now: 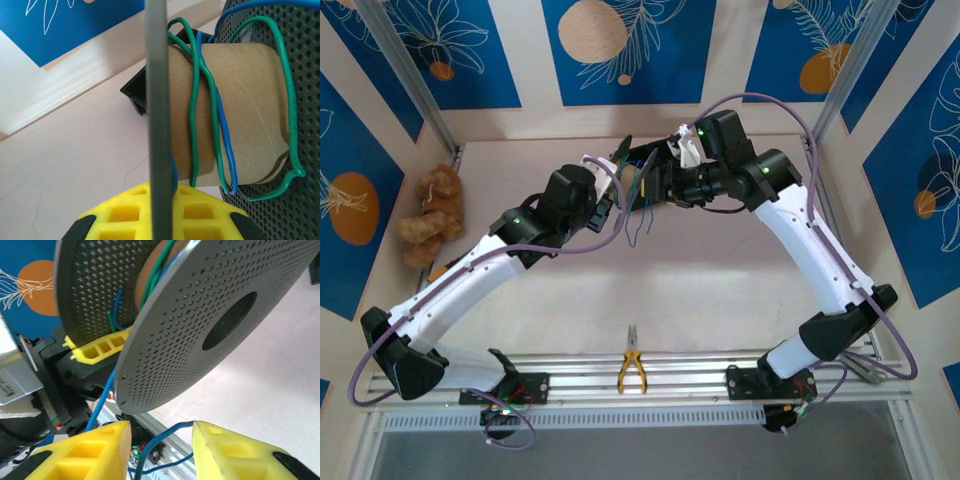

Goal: Wrap the cables

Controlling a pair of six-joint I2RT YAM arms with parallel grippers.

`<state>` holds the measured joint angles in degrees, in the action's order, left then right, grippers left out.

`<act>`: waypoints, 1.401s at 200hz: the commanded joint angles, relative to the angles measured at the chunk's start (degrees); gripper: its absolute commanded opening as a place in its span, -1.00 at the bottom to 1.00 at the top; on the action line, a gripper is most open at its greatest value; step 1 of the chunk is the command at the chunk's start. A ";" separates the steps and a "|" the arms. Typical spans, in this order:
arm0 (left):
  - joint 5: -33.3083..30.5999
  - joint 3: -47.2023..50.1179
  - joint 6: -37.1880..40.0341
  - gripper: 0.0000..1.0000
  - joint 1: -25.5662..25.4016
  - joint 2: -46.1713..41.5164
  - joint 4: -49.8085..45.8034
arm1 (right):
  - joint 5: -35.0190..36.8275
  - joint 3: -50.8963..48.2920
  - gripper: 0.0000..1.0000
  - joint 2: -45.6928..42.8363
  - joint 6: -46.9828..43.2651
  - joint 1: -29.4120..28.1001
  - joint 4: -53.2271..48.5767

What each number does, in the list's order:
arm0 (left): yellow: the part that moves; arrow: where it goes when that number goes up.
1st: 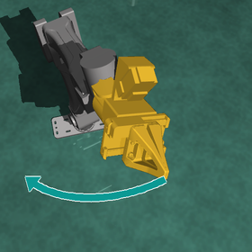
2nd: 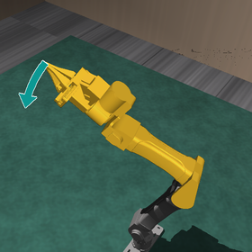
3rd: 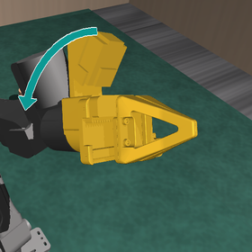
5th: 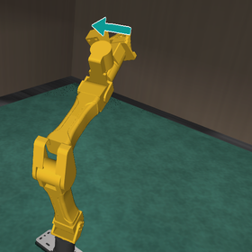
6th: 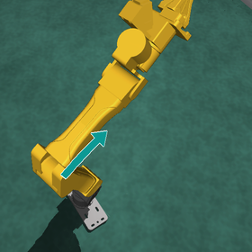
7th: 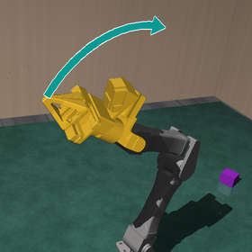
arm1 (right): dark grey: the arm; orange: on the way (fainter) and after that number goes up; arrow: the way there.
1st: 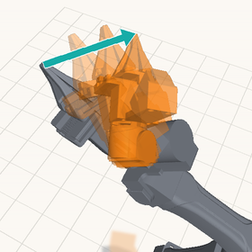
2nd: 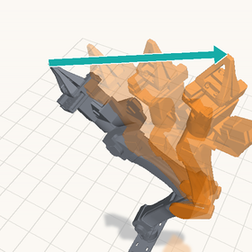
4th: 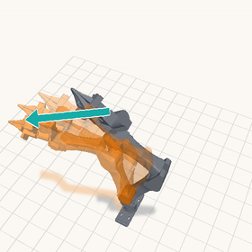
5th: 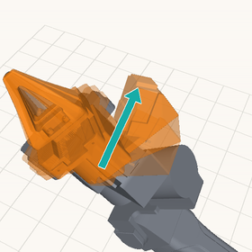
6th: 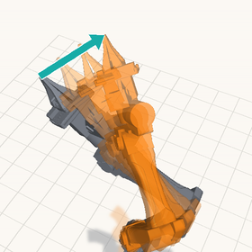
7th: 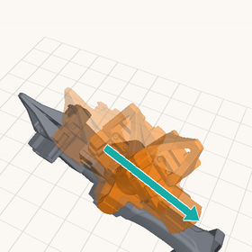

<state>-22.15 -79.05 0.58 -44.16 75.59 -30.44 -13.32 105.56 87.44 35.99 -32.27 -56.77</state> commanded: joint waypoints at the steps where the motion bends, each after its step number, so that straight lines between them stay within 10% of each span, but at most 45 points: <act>1: -1.32 -2.76 0.30 -1.00 -0.93 -0.40 5.82 | 0.67 2.09 -0.28 0.93 -1.27 -0.42 -2.27; 55: -2.50 -3.81 -0.02 -1.00 -1.10 0.76 5.00 | 1.08 2.46 -0.51 1.67 -1.45 -0.79 -2.68; 78: -3.12 -4.81 -1.11 -1.00 -1.11 1.25 4.29 | 3.00 2.37 -1.00 1.61 -1.94 -1.20 -3.66; 165: -14.35 -24.81 -15.94 -1.00 2.33 10.15 -8.01 | 7.53 -11.57 -1.00 -9.51 -4.41 -4.28 5.09; 280: 35.74 -30.29 -41.89 -1.00 32.99 10.91 -4.01 | 9.28 -39.23 -1.00 -20.96 -3.48 7.99 9.80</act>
<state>-2.31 -108.66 -32.67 -16.43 89.12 -45.52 -3.90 70.00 69.17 32.91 -27.53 -45.54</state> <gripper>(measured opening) 0.076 0.052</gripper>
